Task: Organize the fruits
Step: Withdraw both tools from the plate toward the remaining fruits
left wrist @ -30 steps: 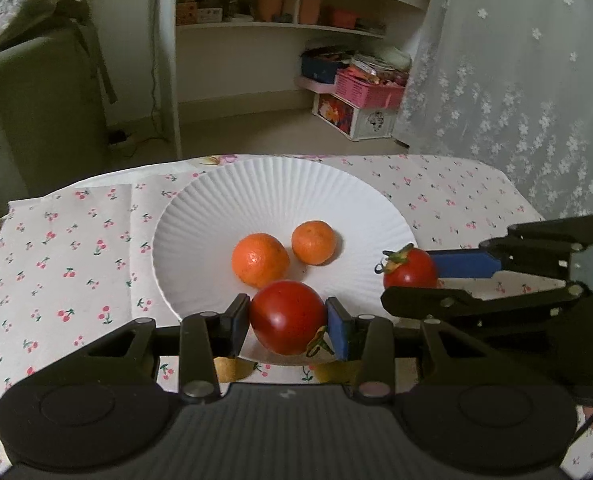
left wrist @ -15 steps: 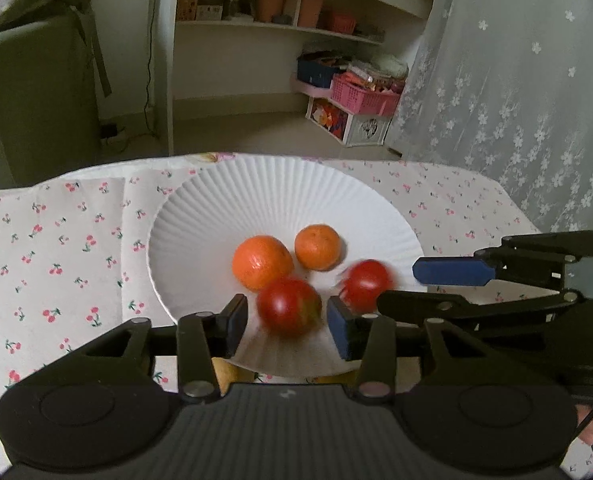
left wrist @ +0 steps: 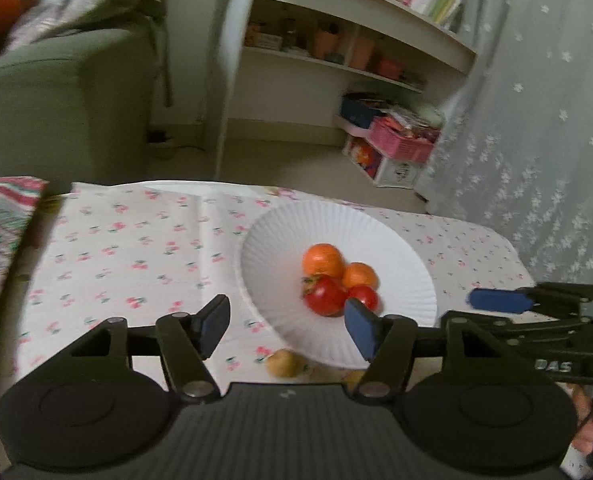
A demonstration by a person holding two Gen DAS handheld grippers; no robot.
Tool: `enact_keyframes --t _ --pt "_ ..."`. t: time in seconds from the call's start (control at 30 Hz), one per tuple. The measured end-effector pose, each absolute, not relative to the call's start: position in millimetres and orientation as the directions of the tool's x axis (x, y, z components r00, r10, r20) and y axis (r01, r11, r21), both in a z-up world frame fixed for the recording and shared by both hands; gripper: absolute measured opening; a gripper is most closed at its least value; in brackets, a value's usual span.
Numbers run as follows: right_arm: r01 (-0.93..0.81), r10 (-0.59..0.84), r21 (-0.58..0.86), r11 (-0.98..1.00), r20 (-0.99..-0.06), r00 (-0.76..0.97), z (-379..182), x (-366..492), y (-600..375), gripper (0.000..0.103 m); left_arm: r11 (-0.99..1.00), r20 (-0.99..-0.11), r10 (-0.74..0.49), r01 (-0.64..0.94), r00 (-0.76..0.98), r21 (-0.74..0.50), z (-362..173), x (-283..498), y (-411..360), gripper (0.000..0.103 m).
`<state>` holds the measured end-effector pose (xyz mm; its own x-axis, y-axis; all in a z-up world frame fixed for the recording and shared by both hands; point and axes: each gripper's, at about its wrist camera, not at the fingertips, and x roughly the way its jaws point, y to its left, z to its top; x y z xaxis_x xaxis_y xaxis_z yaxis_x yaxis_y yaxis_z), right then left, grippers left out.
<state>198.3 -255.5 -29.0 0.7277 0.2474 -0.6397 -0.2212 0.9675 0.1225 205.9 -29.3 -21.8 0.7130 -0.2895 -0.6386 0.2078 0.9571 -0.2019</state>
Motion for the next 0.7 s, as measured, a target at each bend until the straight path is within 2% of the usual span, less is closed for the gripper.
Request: enact_keyframes --t 0.1,0.2,0.33,0.5,0.7 --pt "-0.277 0.291 0.126 0.952 -0.646 0.706 -20.6 189.7 -245.3 0.058 0.968 -0.635 -0.252 0.178 0.73 -0.179 -13.8 197.5 -24.6 0.042" --pt "-0.329 0.304 0.092 0.94 -0.667 0.681 -17.2 179.6 -230.1 0.061 0.977 -0.63 -0.212 0.146 0.747 -0.156 -8.8 188.2 -19.5 0.049" --pt "-0.341 0.294 0.081 0.937 -0.709 0.641 -16.6 171.9 -215.8 0.066 0.988 -0.646 -0.156 0.113 0.748 -0.107 -10.6 174.5 -8.5 0.049" --pt "-0.428 0.338 0.08 0.9 -0.748 0.572 -16.1 158.5 -202.1 0.077 0.989 -0.657 -0.144 0.081 0.74 -0.125 -14.3 153.1 6.9 0.049" --pt "-0.493 0.343 0.057 0.868 -0.786 0.514 -25.5 147.4 -186.7 0.077 0.991 -0.708 -0.13 0.06 0.694 -0.123 -30.4 137.1 16.6 0.049"
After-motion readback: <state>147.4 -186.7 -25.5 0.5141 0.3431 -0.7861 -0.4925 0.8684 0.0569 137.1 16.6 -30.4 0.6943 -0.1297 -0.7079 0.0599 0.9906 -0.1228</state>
